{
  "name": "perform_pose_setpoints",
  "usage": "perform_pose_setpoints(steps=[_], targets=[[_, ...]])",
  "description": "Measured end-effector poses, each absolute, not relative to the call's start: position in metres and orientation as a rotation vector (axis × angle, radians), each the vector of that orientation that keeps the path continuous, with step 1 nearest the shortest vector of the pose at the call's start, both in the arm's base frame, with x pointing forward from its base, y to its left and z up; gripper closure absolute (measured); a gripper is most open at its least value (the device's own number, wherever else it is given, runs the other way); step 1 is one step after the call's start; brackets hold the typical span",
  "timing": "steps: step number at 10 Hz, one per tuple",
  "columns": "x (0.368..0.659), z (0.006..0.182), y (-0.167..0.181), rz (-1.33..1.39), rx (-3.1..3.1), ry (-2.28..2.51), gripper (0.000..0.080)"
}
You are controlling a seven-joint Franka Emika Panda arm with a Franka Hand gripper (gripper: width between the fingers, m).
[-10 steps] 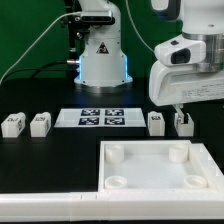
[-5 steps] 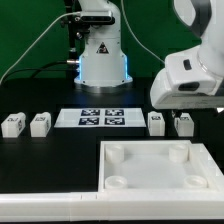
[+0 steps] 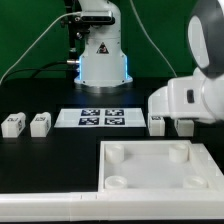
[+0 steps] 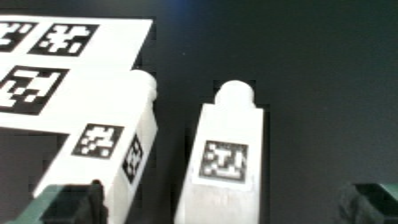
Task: Assemble one leg
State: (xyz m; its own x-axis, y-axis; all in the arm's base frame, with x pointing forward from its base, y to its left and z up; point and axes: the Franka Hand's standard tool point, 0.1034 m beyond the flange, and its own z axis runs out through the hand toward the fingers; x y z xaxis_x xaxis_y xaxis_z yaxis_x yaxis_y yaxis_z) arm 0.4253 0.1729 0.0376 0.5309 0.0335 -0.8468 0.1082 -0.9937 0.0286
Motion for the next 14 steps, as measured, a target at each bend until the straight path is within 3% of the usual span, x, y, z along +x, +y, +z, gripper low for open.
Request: perform_pose_setpoints(steps=[12,13,14], targets=[[0.389,0.011,0.182,-1.465,2.660,0.154,0.0150],[0.389,0.011,0.182,-1.465,2.660,0.154,0.0237],[0.389,0.011,0.182,-1.465,2.660,0.154,0.0381]])
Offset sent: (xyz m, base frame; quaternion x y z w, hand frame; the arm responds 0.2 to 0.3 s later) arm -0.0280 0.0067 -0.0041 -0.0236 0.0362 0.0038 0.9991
